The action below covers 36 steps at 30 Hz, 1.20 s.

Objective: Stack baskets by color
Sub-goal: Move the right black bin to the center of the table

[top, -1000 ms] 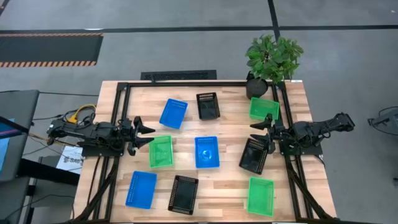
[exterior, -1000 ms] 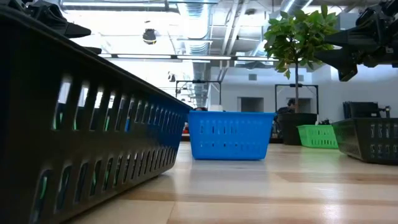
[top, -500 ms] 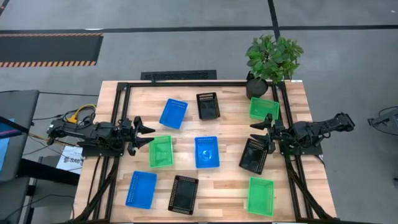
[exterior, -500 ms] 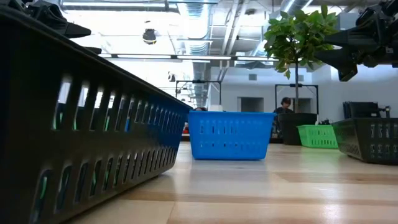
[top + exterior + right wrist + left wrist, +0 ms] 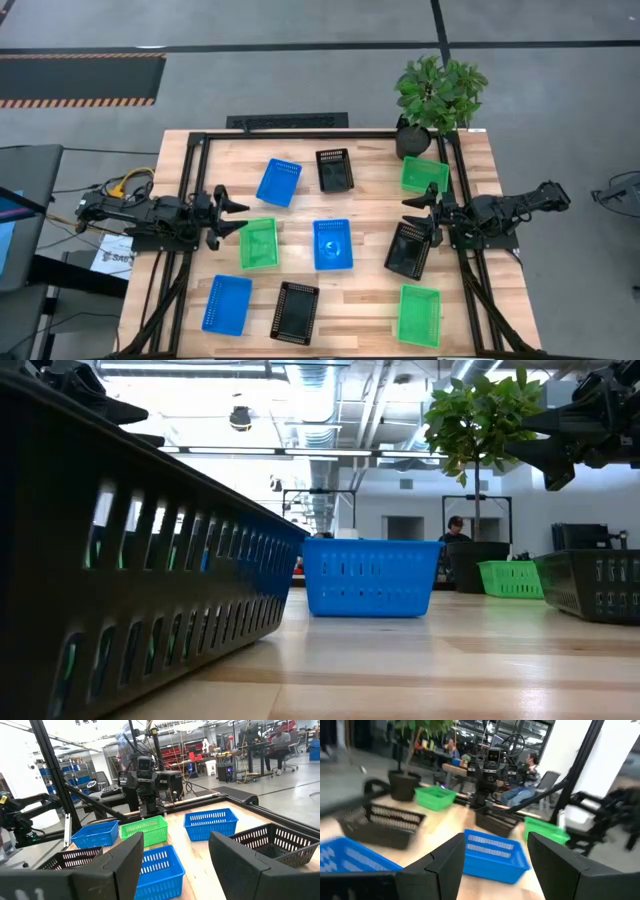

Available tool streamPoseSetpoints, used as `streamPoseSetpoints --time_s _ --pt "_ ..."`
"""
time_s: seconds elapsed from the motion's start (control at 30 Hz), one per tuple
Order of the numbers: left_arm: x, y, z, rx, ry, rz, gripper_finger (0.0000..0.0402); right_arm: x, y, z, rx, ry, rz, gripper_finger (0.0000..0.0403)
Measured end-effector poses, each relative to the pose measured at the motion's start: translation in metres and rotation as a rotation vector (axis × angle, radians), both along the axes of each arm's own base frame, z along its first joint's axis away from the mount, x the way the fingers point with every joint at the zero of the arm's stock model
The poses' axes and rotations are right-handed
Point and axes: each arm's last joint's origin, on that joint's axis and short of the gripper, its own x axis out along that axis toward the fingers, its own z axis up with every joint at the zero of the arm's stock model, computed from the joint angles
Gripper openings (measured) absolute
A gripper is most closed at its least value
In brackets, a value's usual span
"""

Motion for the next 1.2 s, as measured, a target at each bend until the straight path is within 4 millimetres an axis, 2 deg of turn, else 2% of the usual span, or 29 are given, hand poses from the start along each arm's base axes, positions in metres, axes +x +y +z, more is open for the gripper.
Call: streamPoseSetpoints --time_s 0.1,0.3,0.4,0.5,0.63,0.8,0.93,1.2 --pt "0.000 0.001 0.000 -0.016 -0.003 0.022 0.0203 0.000 0.000 0.000 0.000 0.000 0.000 0.0249" --pt "0.000 0.001 0.000 -0.310 -0.024 0.020 0.0203 0.000 -0.001 0.001 0.004 -0.008 -0.019 0.0249" --pt "0.000 0.001 0.001 -0.378 -0.029 0.018 0.0203 -0.001 -0.002 0.004 0.026 -0.039 -0.055 0.0249" --pt "0.000 0.001 0.001 -0.471 -0.040 0.030 0.0203 -0.001 -0.002 0.009 0.147 -0.110 -0.042 0.0249" --pt "0.000 0.004 0.001 -0.634 -0.083 0.096 0.0203 -0.002 -0.002 0.014 0.441 -0.208 0.000 0.0249" --pt "-0.002 0.008 0.002 -0.646 -0.141 0.246 0.0203 -0.002 -0.002 0.015 0.597 -0.230 0.023 0.0249" --pt "-0.003 0.011 0.002 -0.691 -0.186 0.343 0.0203 -0.003 -0.002 0.015 0.618 -0.233 0.027 0.0249" --pt "-0.003 0.011 0.002 -0.849 -0.232 0.342 0.0203 -0.003 -0.004 0.016 0.604 -0.252 -0.055 0.0249"
